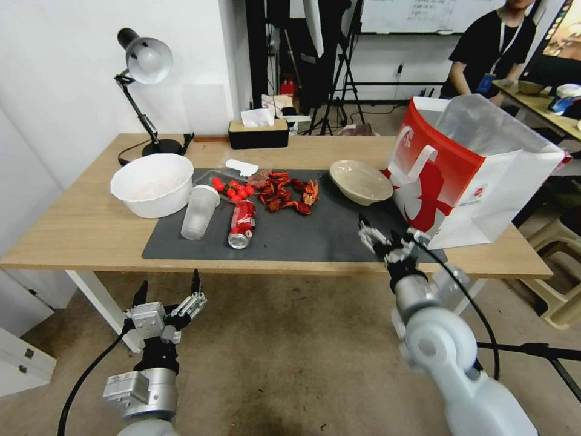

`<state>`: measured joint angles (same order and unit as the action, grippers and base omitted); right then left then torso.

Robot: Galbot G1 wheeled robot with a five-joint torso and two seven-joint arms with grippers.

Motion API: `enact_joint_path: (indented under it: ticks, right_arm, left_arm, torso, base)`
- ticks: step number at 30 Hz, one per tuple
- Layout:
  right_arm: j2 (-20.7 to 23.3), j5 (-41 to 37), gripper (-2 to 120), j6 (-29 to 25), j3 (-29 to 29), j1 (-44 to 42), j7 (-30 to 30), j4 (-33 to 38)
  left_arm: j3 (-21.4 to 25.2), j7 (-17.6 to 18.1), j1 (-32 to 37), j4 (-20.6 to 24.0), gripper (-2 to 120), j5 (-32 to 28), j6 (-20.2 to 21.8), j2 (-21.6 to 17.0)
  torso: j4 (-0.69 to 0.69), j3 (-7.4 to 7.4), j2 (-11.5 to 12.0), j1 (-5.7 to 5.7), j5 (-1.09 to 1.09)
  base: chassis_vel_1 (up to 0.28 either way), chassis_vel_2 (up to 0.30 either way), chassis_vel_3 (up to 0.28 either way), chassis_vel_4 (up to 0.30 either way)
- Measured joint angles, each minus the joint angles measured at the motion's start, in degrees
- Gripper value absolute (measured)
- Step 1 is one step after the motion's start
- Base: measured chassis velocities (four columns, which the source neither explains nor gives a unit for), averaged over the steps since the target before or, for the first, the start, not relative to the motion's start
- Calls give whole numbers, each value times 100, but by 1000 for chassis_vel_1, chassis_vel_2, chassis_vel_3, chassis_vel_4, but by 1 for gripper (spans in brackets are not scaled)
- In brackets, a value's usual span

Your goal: Pick up the trash from the table and place it into the takeout bag.

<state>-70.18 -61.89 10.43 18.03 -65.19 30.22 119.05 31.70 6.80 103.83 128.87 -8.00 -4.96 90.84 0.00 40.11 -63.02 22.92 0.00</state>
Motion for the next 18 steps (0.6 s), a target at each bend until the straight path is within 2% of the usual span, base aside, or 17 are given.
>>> enact_joint_path:
  ticks: [7,8,10,18]
  right_arm:
    - [-78,-381,100,61,-21,339,323,-153]
    - [-169,-604,100,72,-21,606,559,-342]
    - [-215,-672,100,72,-20,731,667,-447]
    - [-366,-613,100,77,-65,1184,1158,-882]
  left_arm:
    - [-1,0,1,-3,100,10,5,0]
    - [-2,0,1,-5,100,15,13,1]
    - [-3,0,1,-7,100,18,18,2]
    - [-4,4,-17,-10,100,13,74,-4]
  torso:
    - [0,0,0,1,0]
    - [-1,0,0,1,0]
    - [0,0,0,1,0]
    - [0,0,0,1,0]
  base:
    - [0,0,0,0]
    - [0,0,0,0]
    - [0,0,0,0]
    - [0,0,0,0]
